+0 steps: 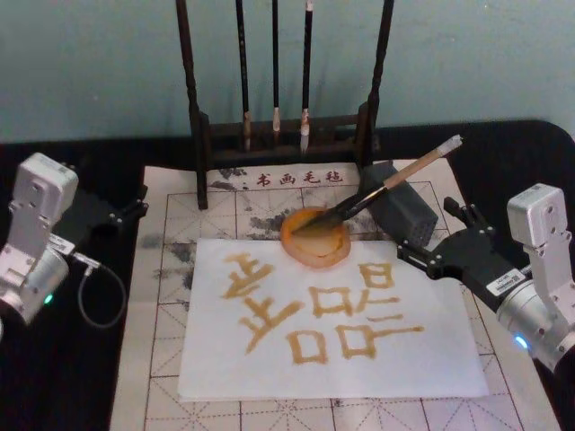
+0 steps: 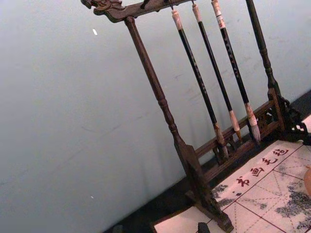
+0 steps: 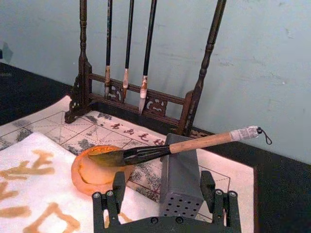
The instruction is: Pick up the brush from the inkstone, write on the paper, then place the brush back to its original position.
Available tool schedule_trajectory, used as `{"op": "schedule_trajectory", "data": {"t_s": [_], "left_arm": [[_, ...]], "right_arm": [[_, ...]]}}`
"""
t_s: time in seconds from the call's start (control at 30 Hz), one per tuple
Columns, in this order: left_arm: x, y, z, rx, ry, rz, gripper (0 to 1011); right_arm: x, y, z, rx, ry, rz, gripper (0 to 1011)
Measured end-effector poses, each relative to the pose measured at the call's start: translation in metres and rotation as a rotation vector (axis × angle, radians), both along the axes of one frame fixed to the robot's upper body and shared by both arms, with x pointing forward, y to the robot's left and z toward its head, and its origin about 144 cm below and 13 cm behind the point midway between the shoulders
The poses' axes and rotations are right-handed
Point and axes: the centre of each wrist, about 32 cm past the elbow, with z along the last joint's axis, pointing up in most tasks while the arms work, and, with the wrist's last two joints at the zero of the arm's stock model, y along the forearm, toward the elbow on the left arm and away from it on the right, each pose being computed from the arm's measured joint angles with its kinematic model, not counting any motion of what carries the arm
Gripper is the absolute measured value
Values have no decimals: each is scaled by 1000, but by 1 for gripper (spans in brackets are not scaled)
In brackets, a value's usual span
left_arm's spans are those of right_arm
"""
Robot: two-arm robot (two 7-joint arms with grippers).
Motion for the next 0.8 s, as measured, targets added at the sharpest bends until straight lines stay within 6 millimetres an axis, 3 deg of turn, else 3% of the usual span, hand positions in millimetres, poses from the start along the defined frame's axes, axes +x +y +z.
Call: {"op": "schedule_trajectory", "data": {"t_s": [0.8], "left_arm": [[0, 0, 0, 0, 0, 0, 1001]], "right_arm": [[0, 0, 0, 3, -1, 0, 1002]]}}
